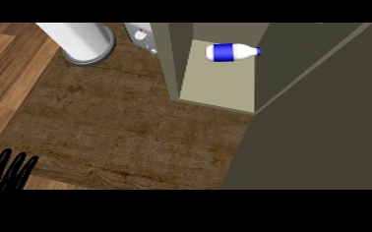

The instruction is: Pick up the bottled water, place it into the cabinet and close the cabinet

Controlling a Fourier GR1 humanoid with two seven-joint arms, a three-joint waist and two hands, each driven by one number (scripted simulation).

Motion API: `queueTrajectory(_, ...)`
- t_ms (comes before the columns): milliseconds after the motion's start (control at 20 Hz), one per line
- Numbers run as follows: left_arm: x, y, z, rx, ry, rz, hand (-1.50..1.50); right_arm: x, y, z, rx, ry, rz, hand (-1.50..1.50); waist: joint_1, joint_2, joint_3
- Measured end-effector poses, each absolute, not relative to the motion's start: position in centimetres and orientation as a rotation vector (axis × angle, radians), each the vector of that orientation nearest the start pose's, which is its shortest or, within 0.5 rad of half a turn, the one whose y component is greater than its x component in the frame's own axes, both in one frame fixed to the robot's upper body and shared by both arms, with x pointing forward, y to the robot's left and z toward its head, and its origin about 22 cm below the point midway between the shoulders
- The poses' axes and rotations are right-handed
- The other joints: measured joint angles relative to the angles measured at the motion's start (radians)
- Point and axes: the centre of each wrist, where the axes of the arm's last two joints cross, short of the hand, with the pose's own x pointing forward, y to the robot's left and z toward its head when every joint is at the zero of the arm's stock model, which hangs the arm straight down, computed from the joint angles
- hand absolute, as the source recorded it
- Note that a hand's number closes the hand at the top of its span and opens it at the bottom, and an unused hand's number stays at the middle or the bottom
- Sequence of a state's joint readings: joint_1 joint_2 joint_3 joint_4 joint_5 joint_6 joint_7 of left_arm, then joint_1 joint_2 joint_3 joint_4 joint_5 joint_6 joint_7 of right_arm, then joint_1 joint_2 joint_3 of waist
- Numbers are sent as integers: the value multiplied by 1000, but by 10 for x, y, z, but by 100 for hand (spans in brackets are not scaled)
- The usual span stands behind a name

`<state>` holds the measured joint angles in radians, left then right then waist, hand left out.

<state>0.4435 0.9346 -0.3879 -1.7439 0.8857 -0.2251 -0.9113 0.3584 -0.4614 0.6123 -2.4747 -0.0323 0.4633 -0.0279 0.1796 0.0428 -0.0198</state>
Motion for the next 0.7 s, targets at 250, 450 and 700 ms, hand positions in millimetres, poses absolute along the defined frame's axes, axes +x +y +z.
queueTrajectory(250,116,358,21,-493,-1863,-4,-150,98,-185,133,839,-1766,906,150,15,12,0)
queueTrajectory(450,120,362,26,-494,-1871,-18,-150,104,-182,125,895,-1725,831,150,27,17,2)
queueTrajectory(700,123,366,30,-494,-1871,-9,-150,130,-176,109,878,-1649,733,150,25,15,6)
